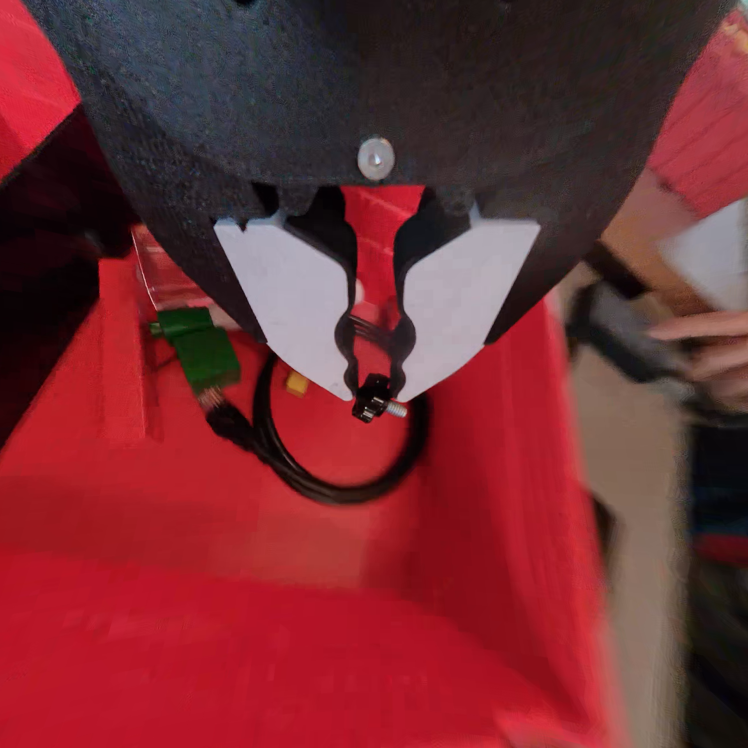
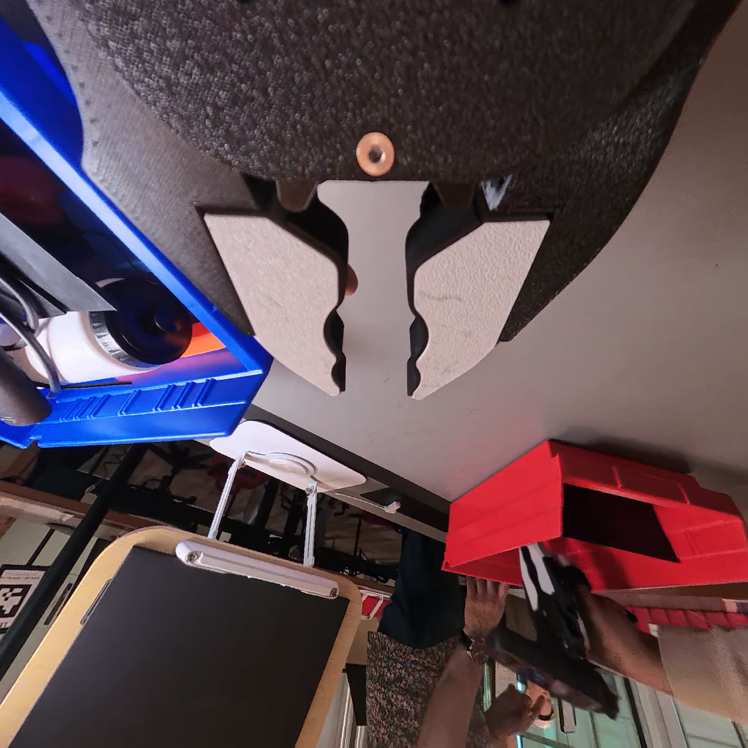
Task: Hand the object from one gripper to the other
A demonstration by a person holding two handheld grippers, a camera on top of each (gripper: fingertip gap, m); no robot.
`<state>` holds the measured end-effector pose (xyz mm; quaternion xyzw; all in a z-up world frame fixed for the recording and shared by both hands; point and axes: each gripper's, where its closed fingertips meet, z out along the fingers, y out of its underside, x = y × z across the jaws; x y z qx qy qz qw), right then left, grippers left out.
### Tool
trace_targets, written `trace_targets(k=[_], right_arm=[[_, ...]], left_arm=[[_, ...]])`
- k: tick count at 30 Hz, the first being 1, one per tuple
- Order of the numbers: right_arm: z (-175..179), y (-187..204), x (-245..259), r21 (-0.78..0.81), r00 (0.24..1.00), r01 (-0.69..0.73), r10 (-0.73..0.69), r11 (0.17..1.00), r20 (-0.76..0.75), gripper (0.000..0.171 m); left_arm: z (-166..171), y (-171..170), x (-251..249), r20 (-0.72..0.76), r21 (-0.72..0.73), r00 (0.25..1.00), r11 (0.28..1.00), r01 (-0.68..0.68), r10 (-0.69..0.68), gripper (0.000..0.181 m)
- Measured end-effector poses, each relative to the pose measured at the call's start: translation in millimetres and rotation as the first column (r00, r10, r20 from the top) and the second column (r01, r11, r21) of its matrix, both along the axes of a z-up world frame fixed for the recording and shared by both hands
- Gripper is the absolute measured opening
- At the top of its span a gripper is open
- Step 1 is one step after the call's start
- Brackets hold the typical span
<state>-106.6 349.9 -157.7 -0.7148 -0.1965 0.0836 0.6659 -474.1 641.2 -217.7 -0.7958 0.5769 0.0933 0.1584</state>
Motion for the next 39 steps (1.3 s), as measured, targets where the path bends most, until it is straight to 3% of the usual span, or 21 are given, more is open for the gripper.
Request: trace_targets(k=[1, 3, 7, 10, 15, 18, 21, 23, 25, 27, 31, 34, 39], right_arm=[[3.1, -0.3, 0.3, 0.011, 1.0, 0.004, -0.004, 1.0, 0.004, 0.028], [9.7, 0.1, -0.4, 0.024, 1.0, 0.004, -0.004, 1.0, 0.001, 0.028], [36.7, 7.6, -15.2, 0.044, 0.998, -0.033, 0.036, 0.998, -0.059, 0.028], [80.8, 21.5, -43.1, 0.071, 0.988, -0.107, 0.114, 0.992, -0.108, 0.03], [173.0, 35.2, -95.2, 0.133, 0.937, -0.246, 0.271, 0.96, -0.222, 0.04], [186.1, 26.8, -111.0, 0.143, 0.884, -0.338, 0.366, 0.93, -0.292, 0.043], [172.5, 17.5, -124.2, 0.154, 0.789, -0.482, 0.504, 0.862, -0.351, 0.042], [171.6, 10.5, -129.3, 0.148, 0.696, -0.576, 0.578, 0.804, -0.426, 0.043], [173.6, 6.9, -130.5, 0.163, 0.649, -0.609, 0.606, 0.776, -0.46, 0.042], [171.1, 5.2, -133.1, 0.159, 0.632, -0.629, 0.62, 0.761, -0.465, 0.042], [171.5, -5.9, -145.7, 0.165, 0.527, -0.708, 0.669, 0.686, -0.524, 0.041], [173.4, -17.7, -155.4, 0.164, 0.45, -0.765, 0.699, 0.623, -0.556, 0.024], [172.7, -21.1, -158.6, 0.137, 0.515, -0.747, 0.697, 0.65, -0.498, 0.024]], left_arm=[[23.4, 4.5, 9.8, 0.054, 0.133, 0.998, 0.991, 0.021, -0.029, 0.016], [76.2, -1.6, 34.2, 0.175, 0.4, 0.977, 0.915, 0.043, -0.123, 0.016], [166.1, -70.2, 92.0, 0.312, 0.78, 0.865, 0.626, 0.002, -0.392, 0.016], [209.5, -133.9, 141.8, 0.35, 0.892, 0.741, 0.446, -0.077, -0.573, 0.015], [243.1, -217.2, 210.5, 0.345, 0.936, 0.52, 0.328, -0.129, -0.781, 0.015], [241.4, -258.1, 220.3, 0.364, 0.931, 0.333, 0.339, -0.131, -0.87, 0.015], [229.6, -287.3, 225.4, 0.425, 0.905, 0.11, 0.425, -0.025, -0.899, 0.015], [231.7, -291.4, 223.1, 0.473, 0.881, 0.038, 0.474, 0.002, -0.88, 0.015], [236.2, -294.2, 219.3, 0.489, 0.872, -0.007, 0.489, 0.004, -0.872, 0.015], [237.1, -297.8, 218.6, 0.494, 0.869, -0.03, 0.494, 0.021, -0.869, 0.015], [233.1, -302.8, 222.6, 0.482, 0.876, -0.034, 0.481, 0.045, -0.875, 0.014], [230.5, -303.4, 223.9, 0.462, 0.886, -0.017, 0.461, 0.05, -0.887, 0.013], [228.6, -305.0, 222.4, 0.411, 0.909, 0.016, 0.411, 0.076, -0.912, 0.013]])
